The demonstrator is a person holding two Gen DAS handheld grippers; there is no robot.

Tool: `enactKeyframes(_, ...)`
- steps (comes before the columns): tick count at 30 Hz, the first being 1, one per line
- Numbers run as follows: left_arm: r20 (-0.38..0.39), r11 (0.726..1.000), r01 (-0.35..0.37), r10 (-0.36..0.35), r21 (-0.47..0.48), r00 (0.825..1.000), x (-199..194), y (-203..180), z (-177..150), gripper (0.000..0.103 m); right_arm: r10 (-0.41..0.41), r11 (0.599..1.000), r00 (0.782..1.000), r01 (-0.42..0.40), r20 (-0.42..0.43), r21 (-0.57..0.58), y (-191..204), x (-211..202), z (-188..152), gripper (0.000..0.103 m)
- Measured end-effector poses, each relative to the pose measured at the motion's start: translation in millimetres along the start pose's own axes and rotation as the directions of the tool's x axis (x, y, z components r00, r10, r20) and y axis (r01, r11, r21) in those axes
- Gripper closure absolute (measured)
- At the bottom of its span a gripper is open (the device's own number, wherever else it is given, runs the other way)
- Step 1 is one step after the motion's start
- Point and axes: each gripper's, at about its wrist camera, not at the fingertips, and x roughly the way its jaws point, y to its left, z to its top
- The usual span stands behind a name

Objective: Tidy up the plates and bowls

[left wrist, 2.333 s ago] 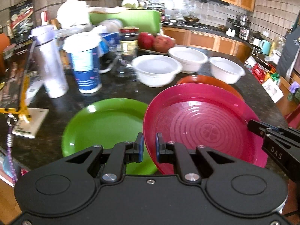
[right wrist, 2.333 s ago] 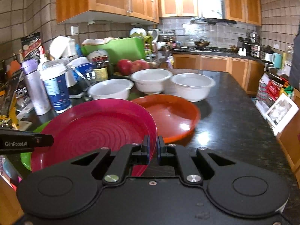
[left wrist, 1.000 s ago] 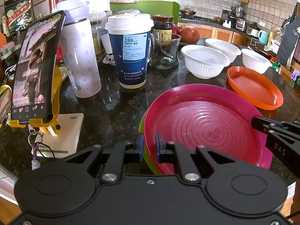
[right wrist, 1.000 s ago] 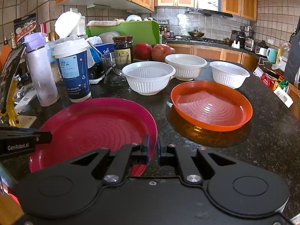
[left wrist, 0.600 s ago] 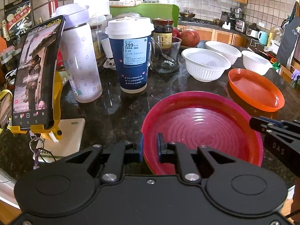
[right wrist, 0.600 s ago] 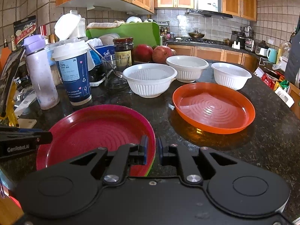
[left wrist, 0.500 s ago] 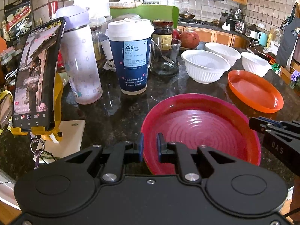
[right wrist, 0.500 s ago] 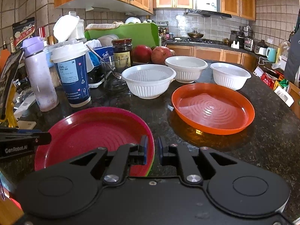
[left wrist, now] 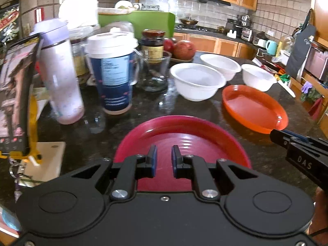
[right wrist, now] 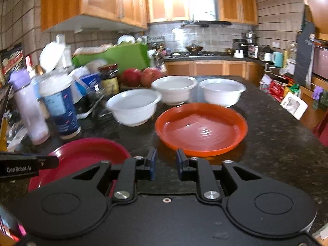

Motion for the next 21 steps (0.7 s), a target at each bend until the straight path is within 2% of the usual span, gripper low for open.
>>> enactKeyframes(4,0.012,1.0,0.019,-0.019,-0.007,1.0,4.2,-20.7,4.6,0.077,-0.024,0.998,0.999,0.022,0.03,0.059,-31.9,-5.0,5.3,0.073)
enactKeyframes(6,0.025,1.0,0.017,-0.016,-0.012,1.0,5.9,-33.6,7.3,0.077,-0.036,0.996,0.998,0.031,0.047,0.089,-52.3,-6.7,8.2,0.066)
enactKeyframes(9,0.038,1.0,0.013,-0.012,-0.025,0.999,10.7,-54.5,12.8,0.076,-0.052,0.993,0.997,0.045,0.062,0.105,-80.1,-6.4,12.5,0.065)
enactKeyframes(14,0.022,0.998,0.045,-0.044,-0.051,0.999,22.5,-92.3,25.5,0.076,-0.043,0.994,0.997,0.036,0.07,0.104,-126.7,-1.3,24.7,0.064)
enactKeyframes(17,0.021,0.996,0.05,-0.049,-0.073,0.999,30.1,-114.6,31.2,0.076,-0.025,0.996,0.995,0.017,0.099,0.082,-153.8,-2.2,31.1,0.058)
enactKeyframes(21,0.018,0.994,0.045,-0.044,-0.096,0.999,41.7,-143.3,33.8,0.076,-0.015,0.999,0.99,0.01,0.138,0.038,-181.8,-2.2,39.6,0.058)
